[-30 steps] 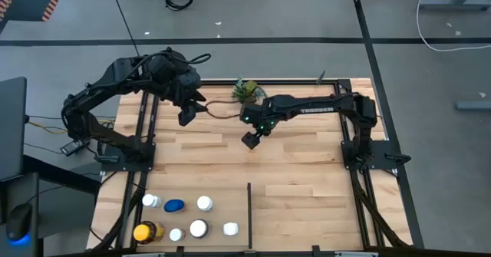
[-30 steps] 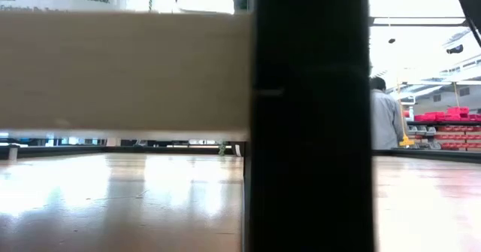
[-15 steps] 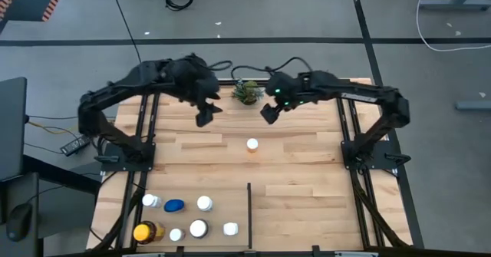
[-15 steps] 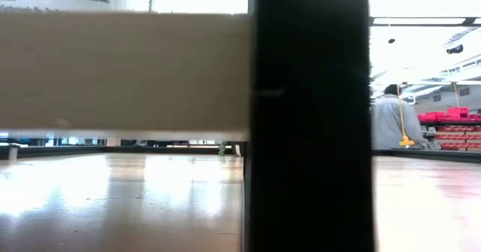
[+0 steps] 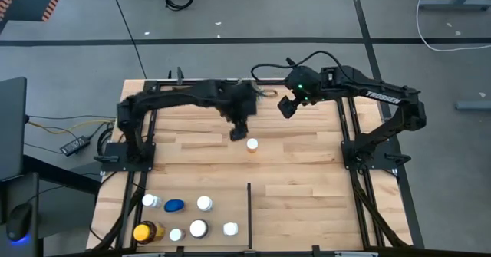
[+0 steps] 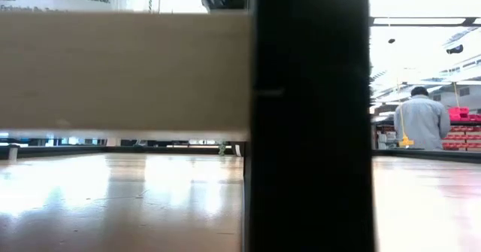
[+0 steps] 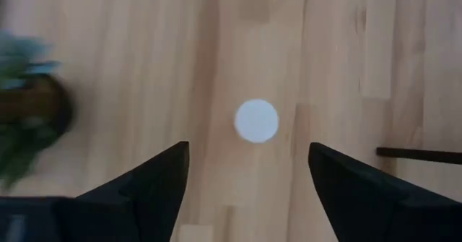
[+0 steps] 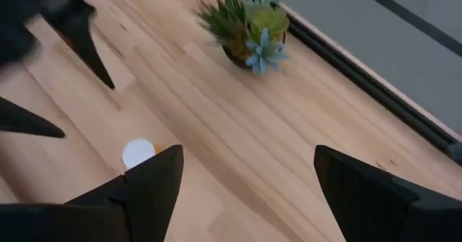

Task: Pick and place medicine bottles onto shelf by color
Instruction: Put the orange medicine bottle on the shelf

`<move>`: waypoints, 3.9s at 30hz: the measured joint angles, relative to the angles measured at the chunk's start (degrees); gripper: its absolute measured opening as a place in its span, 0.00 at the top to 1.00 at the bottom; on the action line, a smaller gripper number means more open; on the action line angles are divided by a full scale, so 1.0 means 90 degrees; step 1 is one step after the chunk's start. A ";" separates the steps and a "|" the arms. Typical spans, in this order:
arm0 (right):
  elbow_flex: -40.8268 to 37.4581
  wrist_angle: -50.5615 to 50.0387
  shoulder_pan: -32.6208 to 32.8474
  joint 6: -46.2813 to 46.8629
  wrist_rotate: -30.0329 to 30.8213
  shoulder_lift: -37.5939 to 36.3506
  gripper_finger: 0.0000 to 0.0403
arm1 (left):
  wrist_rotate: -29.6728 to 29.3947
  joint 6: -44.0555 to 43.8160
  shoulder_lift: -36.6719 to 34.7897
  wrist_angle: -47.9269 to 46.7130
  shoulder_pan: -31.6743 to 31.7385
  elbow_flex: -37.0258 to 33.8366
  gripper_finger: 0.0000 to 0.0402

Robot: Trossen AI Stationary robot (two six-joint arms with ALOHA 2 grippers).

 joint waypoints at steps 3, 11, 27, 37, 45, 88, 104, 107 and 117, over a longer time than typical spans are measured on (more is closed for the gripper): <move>0.0000 -0.0255 0.0062 0.0022 0.0001 -0.0011 0.21 | 0.0009 0.0003 0.0424 0.0124 -0.0166 -0.0001 0.25; -0.0002 -0.0659 0.0223 0.0026 0.0134 -0.0012 0.21 | -0.0056 0.0461 0.1181 0.0436 -0.0439 0.0000 0.24; -0.0005 -0.1050 0.0462 0.0450 0.0327 -0.0005 0.21 | -0.0038 0.0484 0.1581 0.0754 -0.0598 0.0010 0.22; 0.0002 -0.1522 0.0601 0.0638 0.0832 -0.0251 0.21 | -0.0013 0.0272 0.1623 0.0664 -0.0600 -0.0010 0.22; 0.0000 -0.2092 0.0365 0.0704 0.1022 -0.0502 0.21 | -0.0017 0.0236 0.1506 0.0698 -0.0569 0.0000 0.22; 0.0000 -0.2183 0.0389 0.1471 0.1305 -0.1040 0.21 | -0.0342 0.0289 0.1931 0.0423 -0.0688 0.0000 0.22; 0.0000 -0.2183 0.0387 0.1357 0.1328 -0.1037 0.21 | -0.0209 0.0464 0.1921 0.0290 -0.0746 0.0000 0.22; 0.0000 -0.2183 0.0388 0.1325 0.1328 -0.1037 0.21 | -0.0209 0.0459 0.1921 0.0289 -0.0746 0.0000 0.22; -0.0002 -0.2182 0.0389 0.1361 0.1331 -0.1035 0.21 | -0.0522 0.0448 0.2128 0.0266 -0.0770 0.0001 0.22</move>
